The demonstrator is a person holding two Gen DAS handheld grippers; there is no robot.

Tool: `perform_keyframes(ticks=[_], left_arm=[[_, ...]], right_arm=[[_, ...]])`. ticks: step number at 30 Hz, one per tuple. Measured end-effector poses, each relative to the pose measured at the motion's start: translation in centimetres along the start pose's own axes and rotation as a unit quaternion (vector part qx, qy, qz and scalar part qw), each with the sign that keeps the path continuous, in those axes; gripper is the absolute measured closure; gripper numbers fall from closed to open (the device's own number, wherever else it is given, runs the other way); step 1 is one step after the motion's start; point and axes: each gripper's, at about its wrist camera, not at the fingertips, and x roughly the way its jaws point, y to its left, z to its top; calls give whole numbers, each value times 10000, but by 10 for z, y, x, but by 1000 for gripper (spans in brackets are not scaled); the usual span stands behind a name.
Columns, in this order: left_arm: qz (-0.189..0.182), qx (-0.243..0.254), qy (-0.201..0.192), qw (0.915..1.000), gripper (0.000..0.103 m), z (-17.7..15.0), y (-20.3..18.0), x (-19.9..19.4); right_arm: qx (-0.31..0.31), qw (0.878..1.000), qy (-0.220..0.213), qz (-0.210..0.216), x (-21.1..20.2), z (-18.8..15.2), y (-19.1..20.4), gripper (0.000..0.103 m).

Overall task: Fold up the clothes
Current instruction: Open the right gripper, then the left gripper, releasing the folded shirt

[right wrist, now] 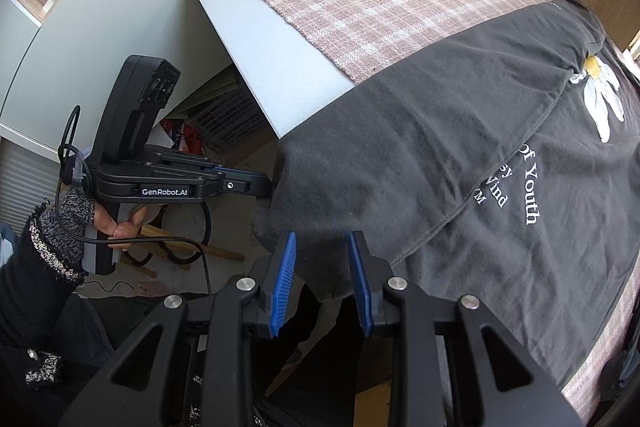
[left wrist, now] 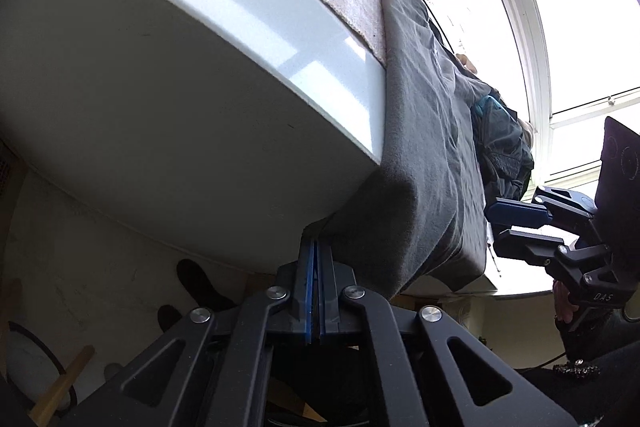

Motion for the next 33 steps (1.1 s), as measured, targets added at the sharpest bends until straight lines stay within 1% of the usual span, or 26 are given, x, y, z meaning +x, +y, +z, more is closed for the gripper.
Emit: perform_keyframes(ticks=[3,5,8,9,12,14,16,18,19,20,22,23,26,27,30,33], left_arm=[[-141,-332,-296,9989,103,-16,2,-26],[-342,-567,-559,9962,103,-29,4,-44],[-671,-960,-900,9890,103,-41,2,-61],[-734,-1074,-984,9866,103,-44,1,-63],[-792,-1352,-1246,9798,103,-53,-6,-67],[-870,-1615,-1522,9712,103,-62,-9,-74],[-915,-1880,-1827,9607,103,-73,-10,-83],[-920,-2193,-2006,9504,102,-83,-6,-82],[-877,-2362,-2032,9462,103,-88,-1,-78],[-684,-2473,-2028,9450,103,-92,3,-74],[-193,-2642,-2009,9431,103,-100,10,-67],[135,-2705,-2019,9412,103,-104,13,-65],[808,-2832,-2173,9306,103,-114,26,-75],[959,-2785,-2267,9283,103,-116,26,-81],[883,-2292,-2379,9397,103,-105,17,-87],[647,-2026,-2245,9510,103,-85,10,-73]], right_arm=[[-2,9999,-84,118,-3,4,2,76],[-16,9996,-156,215,-5,9,5,76],[-281,9988,-220,344,-4,24,17,76],[-389,9983,-230,373,-3,29,21,76],[-802,9965,-104,229,10,42,27,76],[-1010,9947,-6,170,18,48,26,76],[-1143,9932,74,189,23,51,21,76],[-1274,9915,139,226,26,52,16,76],[-1358,9903,165,251,27,53,14,76],[-1442,9890,192,277,27,54,12,76],[-1620,9859,262,330,28,58,9,76],[-1713,9841,304,356,28,61,8,76],[-2015,9781,398,342,28,65,5,76],[-2112,9759,429,339,28,67,4,76],[-2206,9731,493,440,25,62,0,76],[-2172,9736,474,509,19,55,-5,76]])
